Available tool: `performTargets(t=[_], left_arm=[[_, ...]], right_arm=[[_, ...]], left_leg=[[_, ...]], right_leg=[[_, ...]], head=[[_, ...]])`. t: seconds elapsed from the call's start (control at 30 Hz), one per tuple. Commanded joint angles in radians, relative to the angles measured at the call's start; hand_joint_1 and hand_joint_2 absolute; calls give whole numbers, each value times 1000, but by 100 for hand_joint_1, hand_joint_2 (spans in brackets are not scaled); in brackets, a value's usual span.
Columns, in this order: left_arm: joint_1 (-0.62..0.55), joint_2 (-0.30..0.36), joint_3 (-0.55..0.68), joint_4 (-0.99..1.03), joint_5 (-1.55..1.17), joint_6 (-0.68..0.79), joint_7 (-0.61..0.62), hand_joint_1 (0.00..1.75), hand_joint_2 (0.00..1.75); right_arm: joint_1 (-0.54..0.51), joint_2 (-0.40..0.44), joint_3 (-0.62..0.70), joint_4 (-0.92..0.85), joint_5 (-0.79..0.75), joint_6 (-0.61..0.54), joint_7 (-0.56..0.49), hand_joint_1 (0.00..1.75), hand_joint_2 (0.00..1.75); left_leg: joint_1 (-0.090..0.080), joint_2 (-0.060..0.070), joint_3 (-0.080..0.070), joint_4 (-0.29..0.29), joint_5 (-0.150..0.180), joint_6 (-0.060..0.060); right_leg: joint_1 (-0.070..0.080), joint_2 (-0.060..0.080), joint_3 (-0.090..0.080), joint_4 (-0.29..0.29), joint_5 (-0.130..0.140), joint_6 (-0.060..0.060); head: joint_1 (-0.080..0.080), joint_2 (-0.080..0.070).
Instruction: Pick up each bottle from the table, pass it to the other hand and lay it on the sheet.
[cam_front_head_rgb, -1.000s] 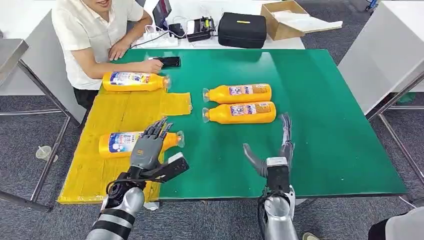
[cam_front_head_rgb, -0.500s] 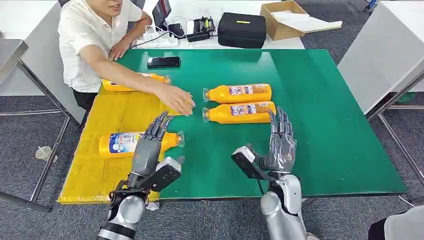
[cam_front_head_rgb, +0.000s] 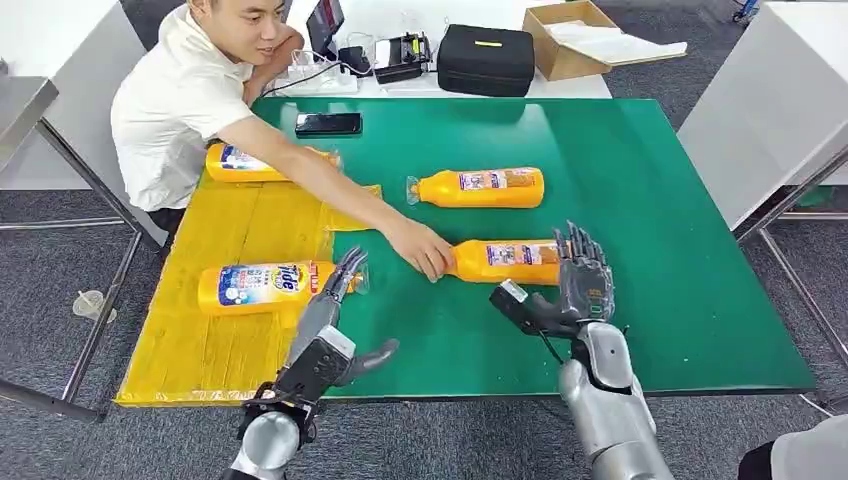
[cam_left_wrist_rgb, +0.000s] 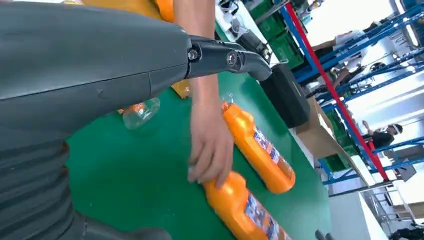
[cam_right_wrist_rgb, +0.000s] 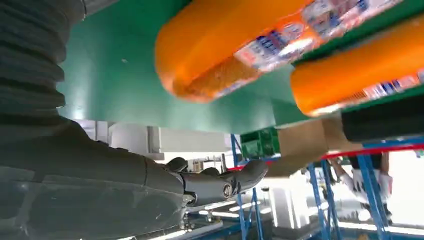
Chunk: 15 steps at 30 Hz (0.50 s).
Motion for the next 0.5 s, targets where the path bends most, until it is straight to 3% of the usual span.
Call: performTargets(t=[0.03, 0.37, 0.5], left_arm=[[-13, -18, -25, 48, -10, 10, 6, 0, 175], [-20, -20, -34, 57, -11, 10, 4, 0, 175], [-27, -20, -40, 66, -11, 9, 2, 0, 175]], right_arm=[[-71, -6, 43, 186, -21, 44, -19, 0, 175], [-73, 13, 56, 202, -60, 94, -37, 0, 175], [-99, -9, 122, 250, -17, 89, -18, 0, 175]], left_leg=[[0, 2, 2, 0, -1, 0], [0, 4, 6, 2, -4, 0], [0, 1, 2, 0, -1, 0]], right_leg=[[1, 1, 2, -1, 0, -2], [2, 1, 6, 0, -3, -6], [0, 0, 3, -1, -1, -2]], head=[[0, 0], [0, 0], [0, 0]])
